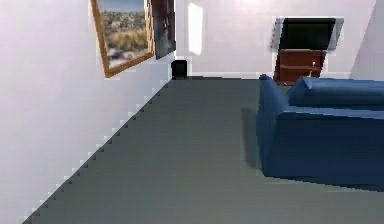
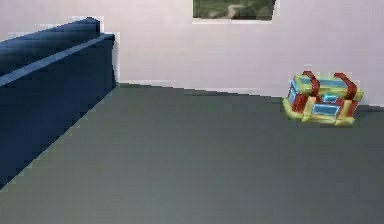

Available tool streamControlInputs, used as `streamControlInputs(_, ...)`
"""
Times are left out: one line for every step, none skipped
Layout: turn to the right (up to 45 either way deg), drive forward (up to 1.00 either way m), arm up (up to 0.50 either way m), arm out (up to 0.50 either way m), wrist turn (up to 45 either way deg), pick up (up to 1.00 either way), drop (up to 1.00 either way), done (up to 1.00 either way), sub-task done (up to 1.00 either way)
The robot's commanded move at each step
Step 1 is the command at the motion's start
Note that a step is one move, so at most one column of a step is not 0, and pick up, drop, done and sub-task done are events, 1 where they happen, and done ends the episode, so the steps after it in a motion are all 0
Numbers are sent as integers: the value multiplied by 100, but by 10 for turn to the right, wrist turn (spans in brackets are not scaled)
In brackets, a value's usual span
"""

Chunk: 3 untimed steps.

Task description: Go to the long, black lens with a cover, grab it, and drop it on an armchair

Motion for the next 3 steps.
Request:
streamControlInputs(0,100,0,0,0,0,0,0,0)
streamControlInputs(0,70,0,0,0,0,0,0,0)
streamControlInputs(90,0,0,0,0,0,0,0,0)
